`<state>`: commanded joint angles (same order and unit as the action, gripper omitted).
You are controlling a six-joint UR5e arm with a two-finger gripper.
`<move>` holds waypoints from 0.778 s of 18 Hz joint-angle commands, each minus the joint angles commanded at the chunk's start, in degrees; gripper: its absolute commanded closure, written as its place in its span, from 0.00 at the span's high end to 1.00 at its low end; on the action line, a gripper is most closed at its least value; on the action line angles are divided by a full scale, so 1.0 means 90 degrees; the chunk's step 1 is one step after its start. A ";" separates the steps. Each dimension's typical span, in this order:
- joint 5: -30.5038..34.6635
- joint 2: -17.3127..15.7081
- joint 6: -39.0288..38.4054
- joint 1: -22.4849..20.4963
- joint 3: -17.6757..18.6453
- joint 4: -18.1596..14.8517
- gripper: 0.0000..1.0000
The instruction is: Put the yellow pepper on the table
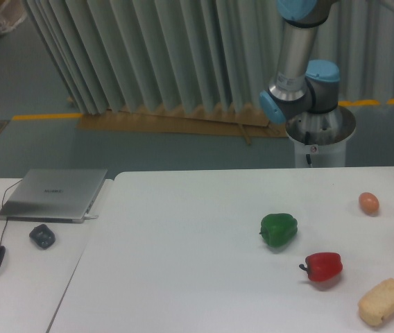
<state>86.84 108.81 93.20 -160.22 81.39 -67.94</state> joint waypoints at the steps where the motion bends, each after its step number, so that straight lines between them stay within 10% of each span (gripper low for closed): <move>1: -0.0020 -0.0019 -0.0478 -0.0049 0.0000 0.0000 1.00; 8: -0.0088 -0.0020 -0.2470 -0.0450 -0.0039 0.0136 1.00; 14: -0.0273 0.0341 -0.6317 -0.0372 0.0029 0.1463 1.00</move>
<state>84.38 111.88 36.35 -163.56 81.65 -54.78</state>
